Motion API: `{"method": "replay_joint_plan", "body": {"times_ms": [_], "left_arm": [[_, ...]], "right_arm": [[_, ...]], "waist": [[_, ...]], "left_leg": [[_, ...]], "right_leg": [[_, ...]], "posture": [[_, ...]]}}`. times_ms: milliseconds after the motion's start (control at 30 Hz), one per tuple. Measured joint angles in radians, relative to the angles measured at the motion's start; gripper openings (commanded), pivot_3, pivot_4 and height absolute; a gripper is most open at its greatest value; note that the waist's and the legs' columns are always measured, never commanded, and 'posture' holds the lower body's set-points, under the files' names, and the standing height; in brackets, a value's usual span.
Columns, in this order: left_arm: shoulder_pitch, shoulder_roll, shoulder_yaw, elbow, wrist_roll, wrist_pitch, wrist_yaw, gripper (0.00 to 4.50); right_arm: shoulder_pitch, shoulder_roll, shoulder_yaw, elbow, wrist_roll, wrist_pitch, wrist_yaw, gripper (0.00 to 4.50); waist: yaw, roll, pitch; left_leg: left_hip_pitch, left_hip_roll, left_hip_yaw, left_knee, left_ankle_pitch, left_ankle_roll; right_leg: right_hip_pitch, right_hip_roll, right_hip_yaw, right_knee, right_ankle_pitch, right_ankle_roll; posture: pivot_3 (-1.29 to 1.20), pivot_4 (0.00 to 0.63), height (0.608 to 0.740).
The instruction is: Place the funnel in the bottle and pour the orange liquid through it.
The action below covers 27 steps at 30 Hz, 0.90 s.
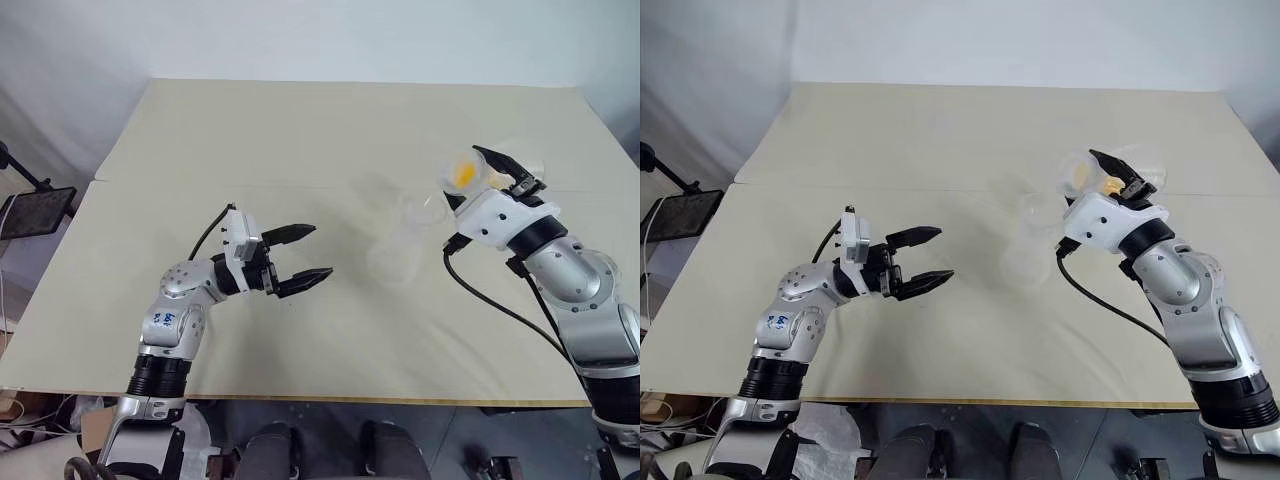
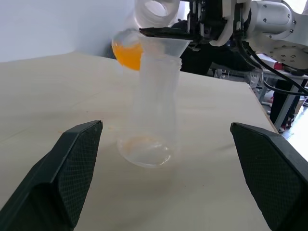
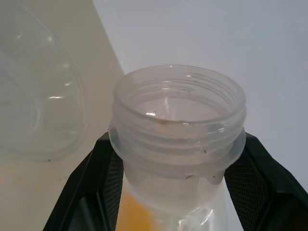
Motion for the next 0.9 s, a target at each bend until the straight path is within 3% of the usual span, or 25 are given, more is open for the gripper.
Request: {"method": "replay_joint_plan", "body": {"times_ms": [500, 900], "left_arm": [[0.0, -0.018, -0.016, -0.002, 0.001, 0.0, 0.014, 4.5], [0.007, -0.018, -0.027, -0.02, 0.001, 0.001, 0.027, 4.5]], "right_arm": [[0.014, -0.007, 0.001, 0.016, -0.284, -0.159, -0.072, 2.8], [0.015, -0.007, 0.001, 0.041, -0.381, -0.2, -0.117, 2.8]], "waist": [[-0.001, 0.0, 0.0], [-0.005, 0.0, 0.0]], "left_leg": [[0.0, 0.0, 0.0, 0.0, 0.0, 0.0], [0.0, 0.0, 0.0, 0.0, 0.0, 0.0]], "right_leg": [[0.0, 0.0, 0.0, 0.0, 0.0, 0.0], [0.0, 0.0, 0.0, -0.001, 0.0, 0.0]], "posture": [[0.0, 0.15, 0.74], [0.0, 0.15, 0.74]]}}
